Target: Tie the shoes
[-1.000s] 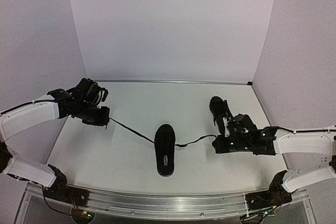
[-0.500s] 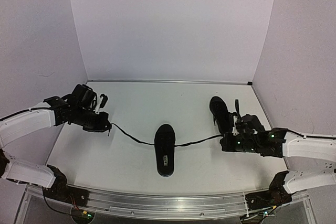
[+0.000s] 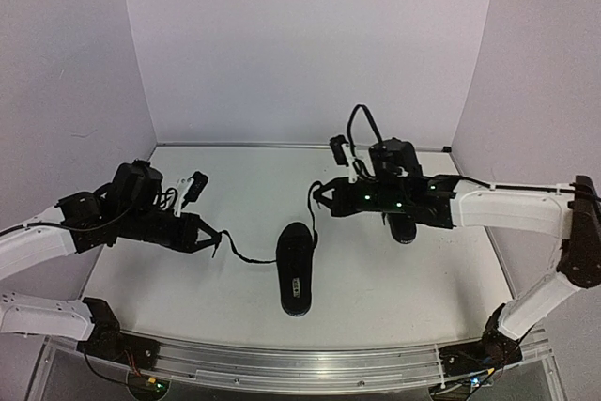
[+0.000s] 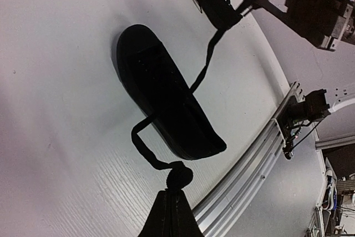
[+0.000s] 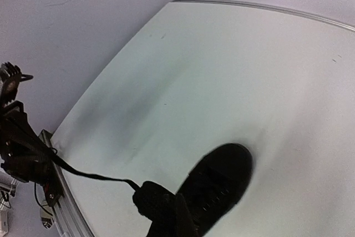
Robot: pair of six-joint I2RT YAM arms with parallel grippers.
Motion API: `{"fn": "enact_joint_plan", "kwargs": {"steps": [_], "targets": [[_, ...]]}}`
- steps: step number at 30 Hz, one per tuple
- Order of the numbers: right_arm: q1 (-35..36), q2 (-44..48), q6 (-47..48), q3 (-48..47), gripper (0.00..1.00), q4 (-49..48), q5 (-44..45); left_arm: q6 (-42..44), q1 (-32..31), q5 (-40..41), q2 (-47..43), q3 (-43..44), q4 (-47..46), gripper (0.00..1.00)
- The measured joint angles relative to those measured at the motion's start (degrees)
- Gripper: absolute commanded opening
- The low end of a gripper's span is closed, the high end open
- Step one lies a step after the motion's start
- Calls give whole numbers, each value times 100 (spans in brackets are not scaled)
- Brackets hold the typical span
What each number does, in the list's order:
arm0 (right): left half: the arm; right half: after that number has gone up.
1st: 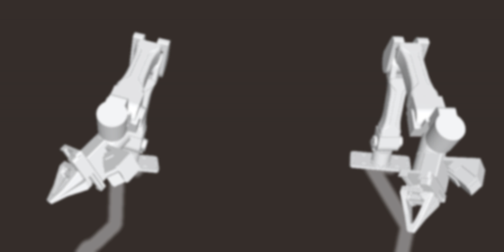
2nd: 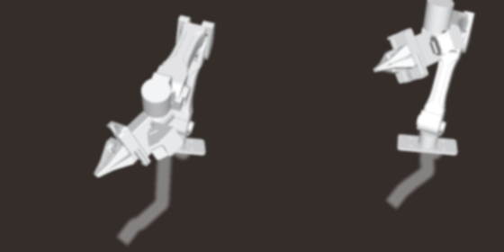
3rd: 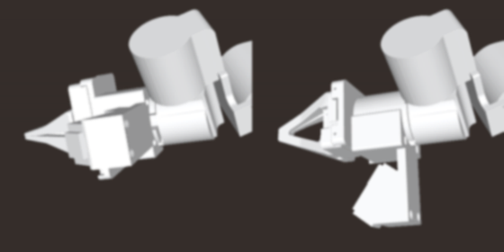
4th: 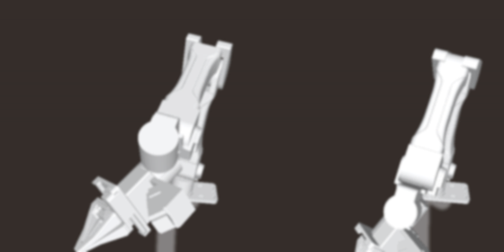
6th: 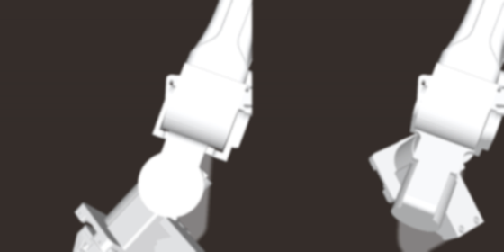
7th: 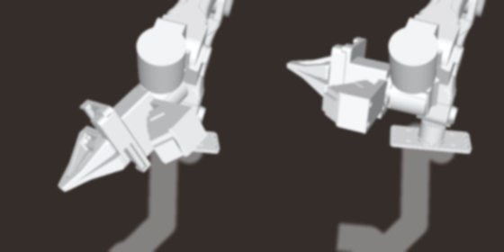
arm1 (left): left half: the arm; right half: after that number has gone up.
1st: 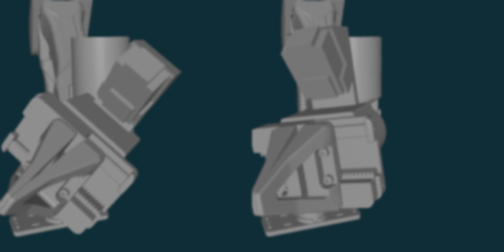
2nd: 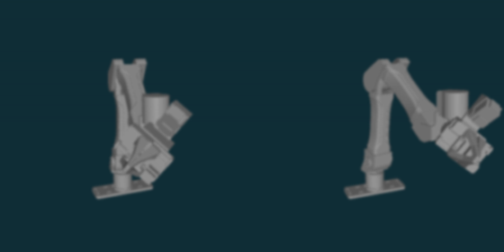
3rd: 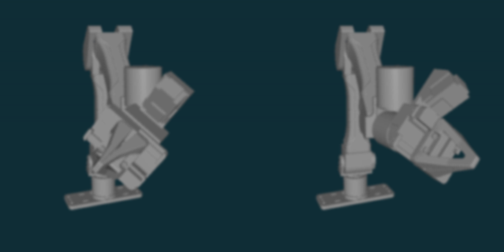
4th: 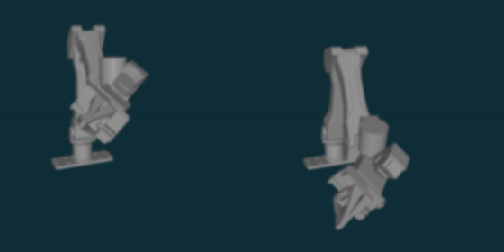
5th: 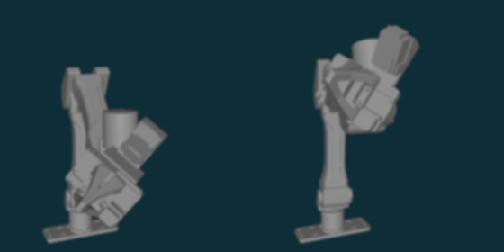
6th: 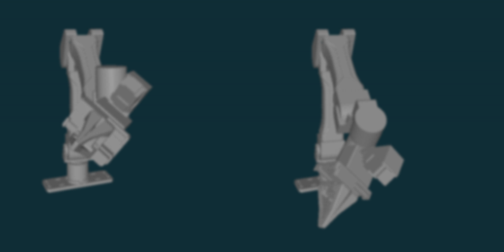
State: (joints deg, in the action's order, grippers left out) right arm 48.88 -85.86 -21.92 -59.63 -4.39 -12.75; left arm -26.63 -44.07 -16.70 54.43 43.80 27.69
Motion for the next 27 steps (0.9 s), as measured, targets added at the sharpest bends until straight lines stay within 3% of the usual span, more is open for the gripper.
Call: {"fn": "enact_joint_plan", "kwargs": {"steps": [7,12,18,27], "targets": [[693,-2017,90,-1786,0,-220,-249,-351,-262,-119,-1009,-538,-45,0],[1112,-3341,42,-2922,1,-309,-444,-365,-283,-124,-1176,-536,-59,0],[1284,-4359,-140,-3550,35,-325,-759,-331,-293,-174,-828,-536,-63,0],[1223,-4380,-366,-3486,60,-271,-991,-292,-293,-176,-744,-536,-115,0]]}}
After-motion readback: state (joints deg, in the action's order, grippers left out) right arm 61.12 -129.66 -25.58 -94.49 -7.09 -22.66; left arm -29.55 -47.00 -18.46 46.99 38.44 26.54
